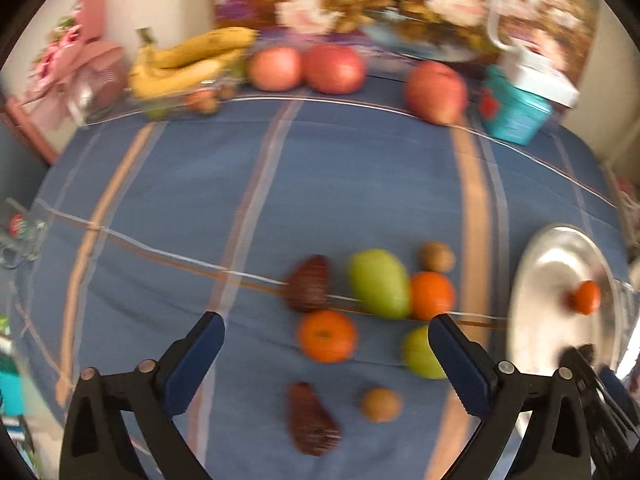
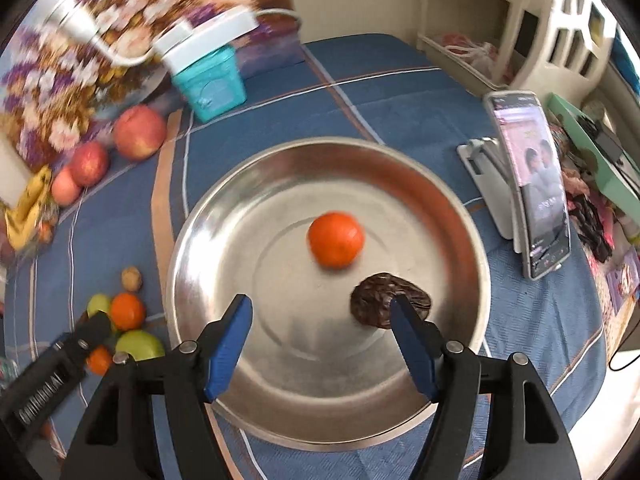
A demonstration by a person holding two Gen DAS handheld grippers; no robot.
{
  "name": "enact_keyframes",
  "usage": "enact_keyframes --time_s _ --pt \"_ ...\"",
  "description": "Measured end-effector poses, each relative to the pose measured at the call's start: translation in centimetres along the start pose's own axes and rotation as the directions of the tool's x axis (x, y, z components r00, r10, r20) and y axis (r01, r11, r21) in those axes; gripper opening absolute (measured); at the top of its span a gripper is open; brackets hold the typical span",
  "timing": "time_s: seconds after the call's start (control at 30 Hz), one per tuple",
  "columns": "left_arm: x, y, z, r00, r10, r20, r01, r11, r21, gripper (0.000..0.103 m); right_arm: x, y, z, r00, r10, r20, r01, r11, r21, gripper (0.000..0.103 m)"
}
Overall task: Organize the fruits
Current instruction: 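Move both open tools back toward the fruit group, then grasp a pear-shaped dried date with the left tool while the right tool grasps a small brown round fruit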
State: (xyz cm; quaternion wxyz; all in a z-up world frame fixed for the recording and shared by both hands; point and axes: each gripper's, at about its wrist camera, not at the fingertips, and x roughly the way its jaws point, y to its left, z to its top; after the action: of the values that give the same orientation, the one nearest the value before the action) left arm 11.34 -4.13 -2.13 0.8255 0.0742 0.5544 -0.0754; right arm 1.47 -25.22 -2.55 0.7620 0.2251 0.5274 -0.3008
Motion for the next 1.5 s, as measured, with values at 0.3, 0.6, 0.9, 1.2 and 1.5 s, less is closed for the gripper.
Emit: enact_keyframes --time_s 0.3,0.6,0.9,1.2,1.5 --pt "-1.0 6.0 -0.9 0.998 0.042 0.038 -0.038 0.995 -0.094 0.103 -0.7 4.6 -1.8 0.998 0.07 0.002 -0.069 0.987 -0.142 0.099" --pt "-0.5 8.6 -2.8 0.999 -0.041 0.004 0.041 0.986 -0.164 0.103 -0.6 9.3 -4.1 0.98 0.189 -0.069 -0.2 0.949 -0.242 0.099" --pt "2.3 8.9 -4.1 0.972 -0.197 -0.131 0.159 0.954 -0.255 0.099 1.0 13.5 -6.9 0.965 0.215 -0.148 -0.255 0.901 -0.35 0.095" --pt "3.2 7.9 -4.5 0.925 -0.336 -0.175 0.272 0.911 -0.31 0.075 2.5 15.2 -7.7 0.957 0.22 -0.188 -0.277 0.884 -0.377 0.049" --pt "3.5 7.5 -4.6 0.92 -0.353 -0.173 0.286 0.903 -0.32 0.07 3.6 16.3 -8.6 0.946 0.241 -0.218 -0.31 0.867 -0.39 0.025"
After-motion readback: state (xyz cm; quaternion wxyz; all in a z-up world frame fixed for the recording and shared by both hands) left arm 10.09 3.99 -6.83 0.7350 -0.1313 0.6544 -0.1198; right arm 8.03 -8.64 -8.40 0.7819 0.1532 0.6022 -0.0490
